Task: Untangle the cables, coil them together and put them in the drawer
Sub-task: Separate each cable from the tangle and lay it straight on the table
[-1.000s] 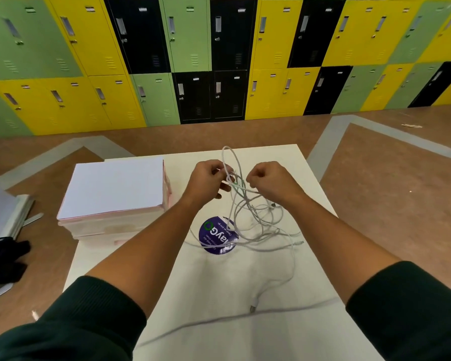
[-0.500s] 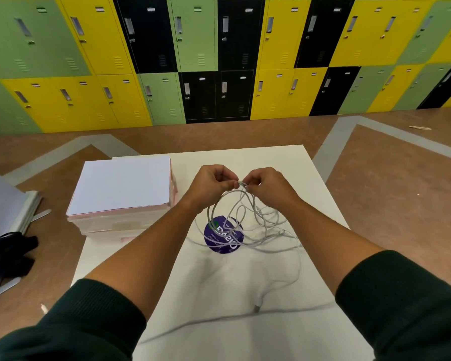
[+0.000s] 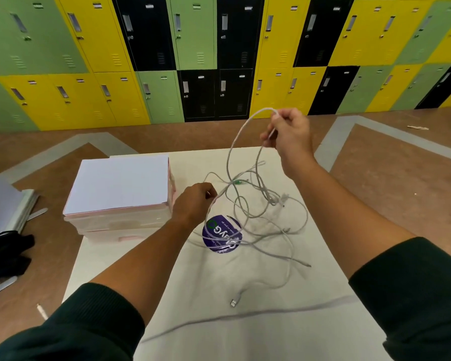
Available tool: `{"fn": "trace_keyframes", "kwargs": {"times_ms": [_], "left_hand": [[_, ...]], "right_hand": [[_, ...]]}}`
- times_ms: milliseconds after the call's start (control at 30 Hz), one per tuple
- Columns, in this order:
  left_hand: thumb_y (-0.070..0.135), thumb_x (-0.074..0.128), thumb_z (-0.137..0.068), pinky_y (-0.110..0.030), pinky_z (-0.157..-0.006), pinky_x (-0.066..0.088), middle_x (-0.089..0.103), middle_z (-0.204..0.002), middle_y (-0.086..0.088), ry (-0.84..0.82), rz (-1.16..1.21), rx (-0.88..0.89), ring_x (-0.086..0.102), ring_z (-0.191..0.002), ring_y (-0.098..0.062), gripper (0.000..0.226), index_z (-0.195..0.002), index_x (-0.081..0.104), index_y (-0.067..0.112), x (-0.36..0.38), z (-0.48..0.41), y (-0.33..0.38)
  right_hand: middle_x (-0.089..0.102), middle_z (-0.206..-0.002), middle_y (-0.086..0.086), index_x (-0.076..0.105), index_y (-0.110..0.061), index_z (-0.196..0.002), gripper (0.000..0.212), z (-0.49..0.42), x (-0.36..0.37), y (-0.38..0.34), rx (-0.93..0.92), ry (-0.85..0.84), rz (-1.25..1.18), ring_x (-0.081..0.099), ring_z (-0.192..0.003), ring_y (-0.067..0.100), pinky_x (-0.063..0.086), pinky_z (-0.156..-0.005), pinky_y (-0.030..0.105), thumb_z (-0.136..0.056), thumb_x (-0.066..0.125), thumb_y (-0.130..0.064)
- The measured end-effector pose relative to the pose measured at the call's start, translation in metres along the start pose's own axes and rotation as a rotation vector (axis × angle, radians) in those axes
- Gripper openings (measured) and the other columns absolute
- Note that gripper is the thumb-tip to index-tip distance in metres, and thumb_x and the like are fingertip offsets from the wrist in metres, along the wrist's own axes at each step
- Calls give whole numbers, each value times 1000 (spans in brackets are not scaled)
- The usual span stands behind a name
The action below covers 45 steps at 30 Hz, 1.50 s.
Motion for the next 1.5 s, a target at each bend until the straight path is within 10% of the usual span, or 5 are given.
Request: {"fn": "trace_keyframes", "kwargs": {"times_ms": [533,767,1167,1500], "left_hand": [[26,60,-97,-32,-87,52,62,-130,-1,143,213,-77,64,-100,-18,31,-128,61,21,-18,-10,34],[19,54,-101,-25,-56,49,65,-88,-7,9,660,-103,65,-75,-21,16,-109,65,11,-20,-24,59],[17,38,-107,-39,-68,61,65,-69,-9,108,1325,58,68,-68,-23,30,-94,61,3,-82,-23,111],[58,44,-97,-33,-77,49,69,-109,-8,68,870,147,65,-102,-19,53,-111,66,13,-65,-10,90]], "right_hand": [[67,-69,7,54,-15,-104,9,13,12,-17,42,-204,-122,65,-54,27,50,-46,29,-105,46,-18],[65,-74,11,56,-16,-103,11,27,24,-26,-6,-390,-175,64,-55,30,51,-47,30,-104,46,-14],[61,-78,6,64,-18,-112,27,27,9,49,247,-449,359,61,-55,17,48,-49,28,-87,75,-18],[63,-68,8,67,-5,-95,16,16,22,14,188,-196,-78,55,-48,20,46,-48,28,-100,53,-11]]}}
Point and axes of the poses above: each hand's wrist, its own z-axis away from the middle knuckle, its own x-axis out of the palm, y = z × x, the point moved 1 cm from there along -z, towards the middle knuckle
